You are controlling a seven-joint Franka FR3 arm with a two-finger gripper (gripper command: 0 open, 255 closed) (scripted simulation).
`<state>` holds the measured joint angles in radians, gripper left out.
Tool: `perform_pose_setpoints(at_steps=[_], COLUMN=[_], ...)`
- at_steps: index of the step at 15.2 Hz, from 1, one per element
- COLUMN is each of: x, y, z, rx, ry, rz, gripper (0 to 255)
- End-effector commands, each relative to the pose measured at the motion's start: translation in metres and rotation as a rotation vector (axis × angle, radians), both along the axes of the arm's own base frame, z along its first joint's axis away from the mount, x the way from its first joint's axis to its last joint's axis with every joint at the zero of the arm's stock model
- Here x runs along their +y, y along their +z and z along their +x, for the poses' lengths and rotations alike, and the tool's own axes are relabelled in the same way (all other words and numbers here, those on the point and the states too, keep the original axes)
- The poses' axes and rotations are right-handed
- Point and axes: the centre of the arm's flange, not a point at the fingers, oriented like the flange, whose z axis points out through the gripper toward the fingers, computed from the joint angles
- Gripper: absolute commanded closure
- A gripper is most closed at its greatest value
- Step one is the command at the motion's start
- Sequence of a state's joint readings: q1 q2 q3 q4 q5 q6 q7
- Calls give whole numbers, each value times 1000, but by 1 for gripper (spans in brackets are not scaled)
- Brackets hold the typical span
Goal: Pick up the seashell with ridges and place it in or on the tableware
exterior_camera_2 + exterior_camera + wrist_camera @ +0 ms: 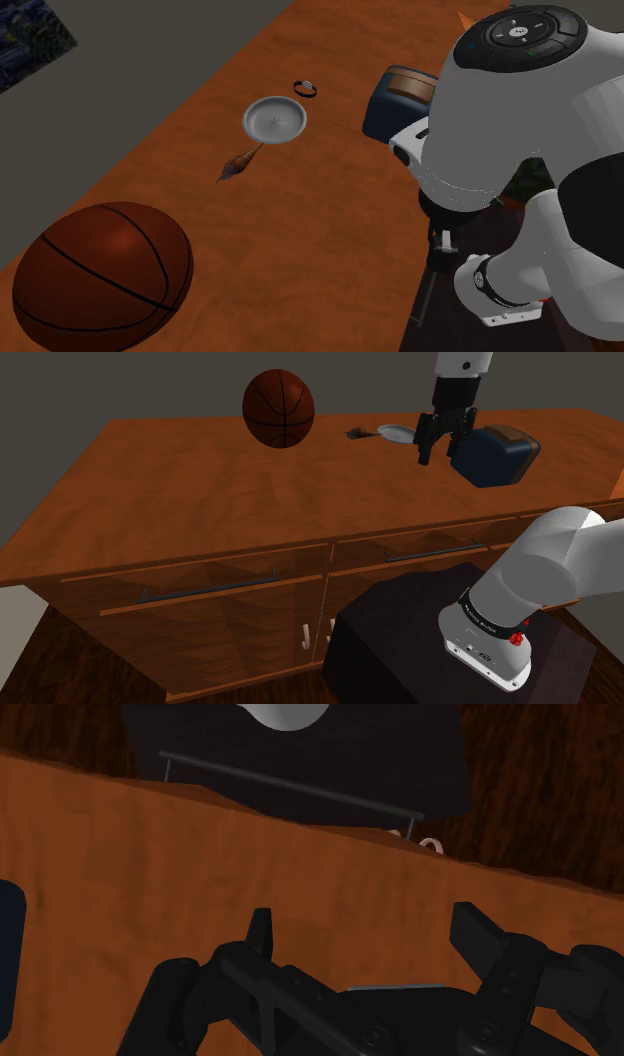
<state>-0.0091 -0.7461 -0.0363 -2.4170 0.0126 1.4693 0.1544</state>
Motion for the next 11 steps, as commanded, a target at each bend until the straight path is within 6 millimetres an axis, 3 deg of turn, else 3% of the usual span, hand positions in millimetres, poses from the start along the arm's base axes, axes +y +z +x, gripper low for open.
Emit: perform_pose_setpoints(at_steps=[1,11], x=[0,-84], y=[0,-36], z=[0,77], rx=[0,-110], ry=[0,190], rz=[0,22], gripper=[0,0])
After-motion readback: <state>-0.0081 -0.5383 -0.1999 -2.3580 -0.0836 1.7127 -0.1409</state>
